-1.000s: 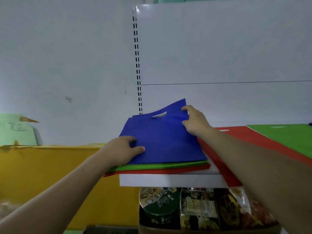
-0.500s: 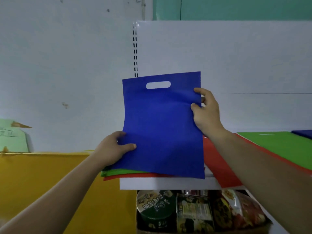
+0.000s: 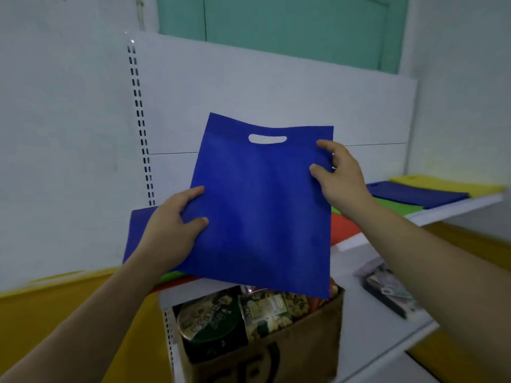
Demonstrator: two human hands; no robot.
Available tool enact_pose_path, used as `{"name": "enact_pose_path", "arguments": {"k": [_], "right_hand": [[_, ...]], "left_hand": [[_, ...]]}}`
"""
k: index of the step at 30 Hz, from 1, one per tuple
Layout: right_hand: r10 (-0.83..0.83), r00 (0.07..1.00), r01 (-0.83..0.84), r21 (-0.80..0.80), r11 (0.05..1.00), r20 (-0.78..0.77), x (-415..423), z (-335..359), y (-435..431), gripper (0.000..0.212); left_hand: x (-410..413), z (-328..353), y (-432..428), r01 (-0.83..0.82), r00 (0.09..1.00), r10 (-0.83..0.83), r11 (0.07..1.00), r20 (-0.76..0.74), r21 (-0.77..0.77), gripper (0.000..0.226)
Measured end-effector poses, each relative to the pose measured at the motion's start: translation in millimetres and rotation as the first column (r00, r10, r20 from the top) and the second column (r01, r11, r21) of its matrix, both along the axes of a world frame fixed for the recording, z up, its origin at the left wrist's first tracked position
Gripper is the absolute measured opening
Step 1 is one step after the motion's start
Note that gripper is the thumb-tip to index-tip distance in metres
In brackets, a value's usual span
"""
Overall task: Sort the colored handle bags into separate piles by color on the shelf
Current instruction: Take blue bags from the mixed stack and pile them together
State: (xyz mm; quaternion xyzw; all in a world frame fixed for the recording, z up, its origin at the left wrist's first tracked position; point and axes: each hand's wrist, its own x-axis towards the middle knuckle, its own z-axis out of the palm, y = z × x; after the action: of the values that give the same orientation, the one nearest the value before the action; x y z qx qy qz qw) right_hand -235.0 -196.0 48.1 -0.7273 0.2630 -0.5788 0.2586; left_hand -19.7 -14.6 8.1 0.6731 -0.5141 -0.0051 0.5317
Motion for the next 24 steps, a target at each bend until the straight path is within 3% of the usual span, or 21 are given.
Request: {"name": "enact_pose_path", "arguments": {"k": [11,16,24], "right_hand": [[-0.395,0.917,0.397,0.036,0.917,-0.058,-198,0,21,0.044],[-0.55,0.828,0.56,0.116,0.82,-0.111,-322,-7,45,0.044],[-0.72,0.681,0.731,0.19,0.655,-0.135,-489,-26,96,0.043]], "left_hand": [[-154,-11,-60,0.315,0.944,-0.316,0.949,0.099,0.033,0.051],[-267,-22,-92,0.445,0.883,-0.455,0.89,0.112,0.1,0.053],[-430,-42,-112,0.646,0.757,-0.651,0.759,0.065,0.081,0.052]]}}
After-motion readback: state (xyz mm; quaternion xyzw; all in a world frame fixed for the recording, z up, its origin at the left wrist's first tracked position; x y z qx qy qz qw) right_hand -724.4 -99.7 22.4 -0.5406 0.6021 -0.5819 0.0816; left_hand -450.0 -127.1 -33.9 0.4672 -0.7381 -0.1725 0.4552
